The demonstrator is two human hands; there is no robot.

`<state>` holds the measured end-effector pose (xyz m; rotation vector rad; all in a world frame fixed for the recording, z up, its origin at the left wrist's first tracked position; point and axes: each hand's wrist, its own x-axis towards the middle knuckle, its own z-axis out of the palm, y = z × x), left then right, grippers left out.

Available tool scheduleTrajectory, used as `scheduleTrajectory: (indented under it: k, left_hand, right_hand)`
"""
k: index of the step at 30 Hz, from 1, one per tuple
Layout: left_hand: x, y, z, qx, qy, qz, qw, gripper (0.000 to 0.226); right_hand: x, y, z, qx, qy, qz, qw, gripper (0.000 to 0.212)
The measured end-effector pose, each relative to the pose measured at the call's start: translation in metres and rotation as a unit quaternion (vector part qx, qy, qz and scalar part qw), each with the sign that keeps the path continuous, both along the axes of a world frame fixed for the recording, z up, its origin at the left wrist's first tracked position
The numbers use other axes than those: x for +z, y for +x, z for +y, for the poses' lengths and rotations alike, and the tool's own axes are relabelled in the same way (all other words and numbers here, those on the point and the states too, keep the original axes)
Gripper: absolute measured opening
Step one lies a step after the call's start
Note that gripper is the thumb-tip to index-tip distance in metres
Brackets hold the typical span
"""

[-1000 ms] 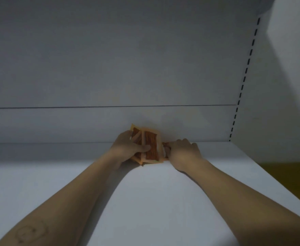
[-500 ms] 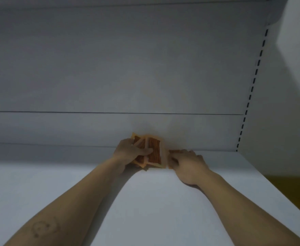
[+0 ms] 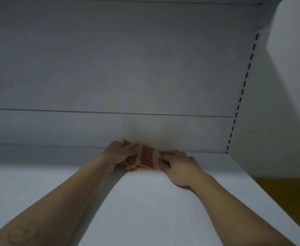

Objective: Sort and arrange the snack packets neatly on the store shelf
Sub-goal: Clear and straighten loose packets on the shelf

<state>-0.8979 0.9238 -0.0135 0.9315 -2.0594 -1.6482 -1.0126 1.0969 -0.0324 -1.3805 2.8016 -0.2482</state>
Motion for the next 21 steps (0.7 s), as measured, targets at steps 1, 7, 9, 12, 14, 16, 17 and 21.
scheduleTrajectory:
  k: [1, 7, 9, 12, 14, 16, 17, 21]
  left_hand:
    - [0.0, 0.0, -0.001, 0.006, -0.013, -0.002, 1.0, 0.031]
    - [0.01, 0.012, -0.021, 0.154, -0.237, -0.04, 0.958, 0.028]
    - [0.013, 0.017, -0.024, 0.133, -0.176, -0.01, 0.975, 0.013]
    - [0.009, 0.019, -0.019, 0.075, -0.09, -0.01, 0.993, 0.014]
    - [0.005, 0.017, -0.013, 0.073, -0.117, -0.012, 0.99, 0.021]
    - [0.006, 0.016, -0.006, 0.09, -0.159, 0.008, 0.983, 0.017]
    - [0.007, 0.016, -0.004, 0.098, -0.163, 0.03, 0.981, 0.018]
    - [0.017, 0.019, 0.006, 0.072, -0.081, 0.13, 0.986, 0.033]
  right_hand:
    - [0.0, 0.0, 0.001, -0.001, 0.0, -0.002, 1.0, 0.042]
    - [0.002, 0.0, 0.0, -0.001, 0.004, -0.009, 1.0, 0.043]
    - [0.003, 0.001, 0.0, 0.0, 0.005, -0.014, 1.0, 0.043]
    - [0.004, 0.001, 0.0, -0.001, 0.0, -0.017, 1.0, 0.042]
    - [0.004, 0.001, 0.001, -0.002, -0.007, -0.024, 1.0, 0.041]
    - [0.003, 0.001, 0.001, -0.006, -0.022, -0.029, 0.999, 0.038]
    - [0.003, 0.001, 0.001, -0.012, -0.032, -0.024, 0.999, 0.037]
    - [0.009, 0.004, -0.005, -0.041, -0.158, 0.032, 0.986, 0.038]
